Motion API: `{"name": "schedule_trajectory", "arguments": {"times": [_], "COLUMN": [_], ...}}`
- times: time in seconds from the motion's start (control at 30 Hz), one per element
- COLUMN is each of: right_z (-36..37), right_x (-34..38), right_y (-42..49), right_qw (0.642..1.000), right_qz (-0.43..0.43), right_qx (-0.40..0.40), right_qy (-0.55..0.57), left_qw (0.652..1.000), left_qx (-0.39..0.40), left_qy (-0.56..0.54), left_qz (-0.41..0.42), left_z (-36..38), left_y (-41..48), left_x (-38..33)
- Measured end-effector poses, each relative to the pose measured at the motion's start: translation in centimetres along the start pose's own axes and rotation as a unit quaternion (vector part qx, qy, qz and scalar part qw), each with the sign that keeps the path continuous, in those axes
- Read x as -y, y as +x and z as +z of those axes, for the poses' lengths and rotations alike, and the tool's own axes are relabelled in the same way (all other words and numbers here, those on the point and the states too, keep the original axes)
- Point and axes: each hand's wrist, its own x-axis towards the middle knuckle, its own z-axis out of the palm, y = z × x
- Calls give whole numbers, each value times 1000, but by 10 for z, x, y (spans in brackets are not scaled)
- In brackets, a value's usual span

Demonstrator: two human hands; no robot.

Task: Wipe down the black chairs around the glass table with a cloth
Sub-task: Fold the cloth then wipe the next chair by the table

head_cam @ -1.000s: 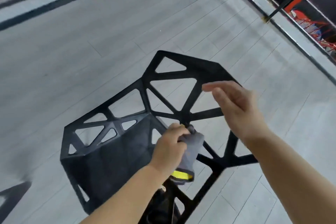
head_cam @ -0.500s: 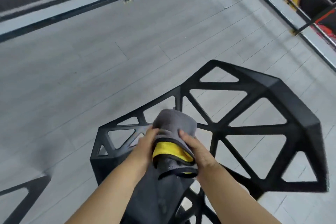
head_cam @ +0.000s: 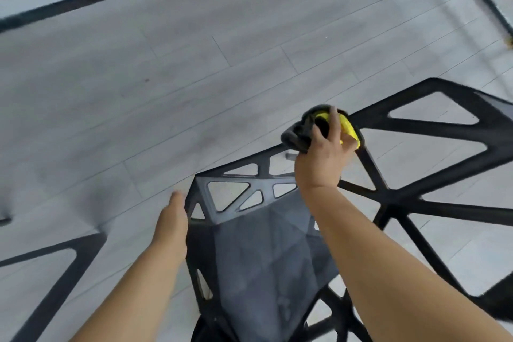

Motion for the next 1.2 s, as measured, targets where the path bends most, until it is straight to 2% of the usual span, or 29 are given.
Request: {"name": "schedule_trajectory", "arguments": {"times": [0.1, 0.17, 0.3, 0.43, 0.6, 0.7, 0.83, 0.97, 1.07, 1.13, 1.2], "right_z": [18, 30, 67, 94, 105, 107, 111, 111, 104, 94, 86], "right_x": [12, 18, 42, 72, 76, 74, 48, 4, -19, -17, -1], "right_y": [-10, -23, -71, -104, -132, -139, -163, -199, -194, -181, -160], "right_qw": [995, 992, 984, 971, 931, 922, 873, 863, 856, 873, 908], "right_qz": [21, 8, -98, -139, -312, -344, -451, -442, -454, -432, -365], "right_qx": [-58, -64, -39, 63, 165, 170, 188, 244, 237, 191, 98], "right_qy": [72, 110, 144, 183, 97, 46, 8, 27, 74, 120, 179], "left_qw": [999, 999, 998, 997, 1000, 998, 995, 995, 996, 995, 993], "left_qx": [31, 32, 29, 24, -10, -59, -90, -81, -39, -12, -10], "left_qy": [9, 38, 51, 60, 14, -9, -38, -8, 4, 16, 36], "left_qz": [-6, 12, 29, 40, -3, -2, 5, 50, 82, 99, 115], "left_z": [-9, -14, -23, -32, -47, -53, -55, -49, -36, -26, -15], "left_y": [11, 13, 16, 19, 39, 42, 43, 43, 35, 29, 26], "left_x": [2, 0, -5, -11, -11, -9, -6, -5, -8, -9, -11]}}
